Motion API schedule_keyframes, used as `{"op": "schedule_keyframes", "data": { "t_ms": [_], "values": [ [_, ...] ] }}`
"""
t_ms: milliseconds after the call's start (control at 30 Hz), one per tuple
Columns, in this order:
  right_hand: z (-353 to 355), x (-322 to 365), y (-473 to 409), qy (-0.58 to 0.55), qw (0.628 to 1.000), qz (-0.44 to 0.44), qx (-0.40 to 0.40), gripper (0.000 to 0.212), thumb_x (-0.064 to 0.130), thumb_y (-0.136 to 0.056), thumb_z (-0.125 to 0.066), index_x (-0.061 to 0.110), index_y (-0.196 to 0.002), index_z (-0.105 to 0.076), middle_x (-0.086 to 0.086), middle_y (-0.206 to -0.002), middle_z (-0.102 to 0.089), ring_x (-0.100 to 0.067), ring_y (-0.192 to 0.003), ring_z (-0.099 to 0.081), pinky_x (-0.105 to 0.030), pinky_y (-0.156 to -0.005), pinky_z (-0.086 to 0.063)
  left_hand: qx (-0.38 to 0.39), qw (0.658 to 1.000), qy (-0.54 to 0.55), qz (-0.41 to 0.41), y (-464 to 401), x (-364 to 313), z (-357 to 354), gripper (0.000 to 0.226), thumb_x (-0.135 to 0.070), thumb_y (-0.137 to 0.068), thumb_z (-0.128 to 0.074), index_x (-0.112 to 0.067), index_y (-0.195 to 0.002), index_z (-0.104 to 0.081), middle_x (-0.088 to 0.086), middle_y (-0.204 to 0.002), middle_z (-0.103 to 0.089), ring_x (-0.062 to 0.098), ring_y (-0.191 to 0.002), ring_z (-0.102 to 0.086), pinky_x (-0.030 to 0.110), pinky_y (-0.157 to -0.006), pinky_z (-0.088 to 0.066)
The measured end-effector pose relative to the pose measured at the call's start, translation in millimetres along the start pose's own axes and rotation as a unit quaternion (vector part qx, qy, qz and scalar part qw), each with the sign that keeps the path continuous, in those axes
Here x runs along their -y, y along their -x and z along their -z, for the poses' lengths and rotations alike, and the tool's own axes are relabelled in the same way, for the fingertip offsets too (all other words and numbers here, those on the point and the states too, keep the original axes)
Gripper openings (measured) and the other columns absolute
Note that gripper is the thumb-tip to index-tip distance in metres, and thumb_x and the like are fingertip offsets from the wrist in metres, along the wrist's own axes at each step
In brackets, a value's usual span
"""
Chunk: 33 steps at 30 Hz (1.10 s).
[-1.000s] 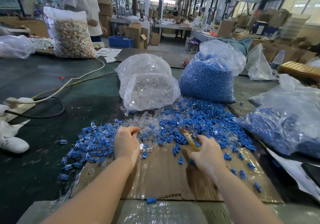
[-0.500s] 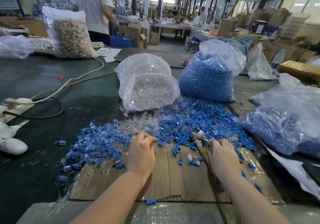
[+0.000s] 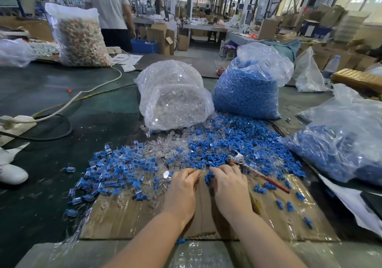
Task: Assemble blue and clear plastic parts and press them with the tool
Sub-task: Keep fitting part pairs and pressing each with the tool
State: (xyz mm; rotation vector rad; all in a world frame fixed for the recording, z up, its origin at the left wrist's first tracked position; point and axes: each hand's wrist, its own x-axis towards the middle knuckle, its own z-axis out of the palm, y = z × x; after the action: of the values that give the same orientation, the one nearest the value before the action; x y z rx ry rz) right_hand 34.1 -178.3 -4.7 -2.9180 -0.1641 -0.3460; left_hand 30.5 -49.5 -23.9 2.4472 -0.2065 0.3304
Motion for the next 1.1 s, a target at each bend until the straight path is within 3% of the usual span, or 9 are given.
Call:
{"op": "schedule_keyframes", "data": {
  "t_ms": [100, 233, 333, 500, 600, 733, 933, 1100],
  "values": [
    [-4.9, 4.4, -1.5, 0.014, 1.0, -0.007, 0.022, 0.044, 0.017, -0.097, -0.034, 0.034, -0.138, -0.038, 0.01, -0.132, -0.045, -0.019, -0.126, -0.033, -0.037, -0.104, -0.024, -0.02, 1.0, 0.02, -0.001, 1.8, 2.5, 1.4, 0.04, -0.011, -0.096, -0.046, -0.02, -0.135, -0.046, -0.007, -0.127, -0.05, 0.004, -0.117, -0.036, 0.01, -0.101, -0.02],
    [-5.6, 6.8, -4.6, 0.001, 1.0, -0.023, 0.008, 0.028, 0.019, -0.098, -0.035, 0.032, -0.114, -0.055, 0.011, -0.114, -0.057, -0.015, -0.113, -0.043, -0.033, -0.097, -0.027, -0.036, 0.998, 0.05, 0.005, 2.9, 3.8, 3.6, 0.034, -0.01, -0.093, -0.051, -0.018, -0.126, -0.055, -0.013, -0.108, -0.048, 0.003, -0.106, -0.043, 0.012, -0.097, -0.032],
    [-5.4, 8.5, -5.4, -0.012, 1.0, -0.021, -0.001, 0.023, 0.018, -0.097, -0.039, 0.029, -0.103, -0.058, 0.011, -0.105, -0.06, -0.013, -0.105, -0.046, -0.029, -0.091, -0.029, -0.038, 0.998, 0.054, 0.004, 4.1, 3.6, 4.9, 0.031, -0.014, -0.093, -0.052, -0.02, -0.123, -0.057, -0.018, -0.102, -0.043, 0.001, -0.103, -0.042, 0.008, -0.092, -0.029],
    [-4.8, 11.4, -4.0, -0.024, 0.999, -0.028, -0.005, 0.02, 0.022, -0.095, -0.042, 0.028, -0.107, -0.057, 0.009, -0.11, -0.055, -0.014, -0.108, -0.043, -0.029, -0.092, -0.031, -0.033, 0.998, 0.051, 0.006, 5.0, 4.8, 4.6, 0.033, -0.015, -0.094, -0.051, -0.022, -0.125, -0.055, -0.017, -0.104, -0.046, 0.001, -0.104, -0.041, 0.007, -0.093, -0.028],
    [-5.4, 13.1, -1.3, -0.035, 0.999, -0.03, -0.003, 0.026, 0.026, -0.094, -0.042, 0.031, -0.115, -0.056, 0.009, -0.113, -0.052, -0.014, -0.11, -0.042, -0.03, -0.091, -0.029, -0.027, 0.999, 0.031, 0.007, 3.7, 5.4, 3.0, 0.038, -0.014, -0.095, -0.048, -0.023, -0.132, -0.05, -0.01, -0.122, -0.051, 0.004, -0.114, -0.038, 0.007, -0.098, -0.021],
    [-6.2, 18.2, 8.8, -0.052, 0.998, 0.008, -0.034, 0.02, 0.032, -0.089, -0.049, 0.028, -0.102, -0.064, 0.008, -0.104, -0.055, -0.016, -0.101, -0.047, -0.032, -0.088, -0.025, -0.024, 1.0, 0.001, 0.007, 1.2, 6.3, 0.5, 0.043, -0.012, -0.096, -0.045, -0.023, -0.137, -0.043, -0.009, -0.136, -0.046, 0.005, -0.124, -0.03, 0.005, -0.098, -0.009],
    [-12.8, 27.9, 12.5, -0.064, 0.995, 0.028, -0.075, 0.009, 0.027, -0.081, -0.066, 0.023, -0.085, -0.073, 0.005, -0.091, -0.064, -0.019, -0.089, -0.056, -0.038, -0.084, -0.035, -0.031, 0.999, 0.032, 0.013, 1.4, 8.4, 0.1, 0.038, -0.01, -0.095, -0.046, -0.023, -0.13, -0.051, -0.01, -0.118, -0.052, 0.004, -0.109, -0.037, 0.008, -0.092, -0.023],
    [-16.6, 23.0, 12.4, -0.064, 0.993, -0.016, -0.102, 0.007, 0.022, -0.084, -0.065, 0.021, -0.081, -0.072, 0.004, -0.086, -0.064, -0.021, -0.087, -0.056, -0.039, -0.082, -0.033, -0.038, 0.999, 0.032, 0.009, 2.0, 6.8, 1.1, 0.033, -0.014, -0.095, -0.047, -0.024, -0.127, -0.054, -0.011, -0.12, -0.055, 0.003, -0.109, -0.039, 0.005, -0.09, -0.02]
  ]
}}
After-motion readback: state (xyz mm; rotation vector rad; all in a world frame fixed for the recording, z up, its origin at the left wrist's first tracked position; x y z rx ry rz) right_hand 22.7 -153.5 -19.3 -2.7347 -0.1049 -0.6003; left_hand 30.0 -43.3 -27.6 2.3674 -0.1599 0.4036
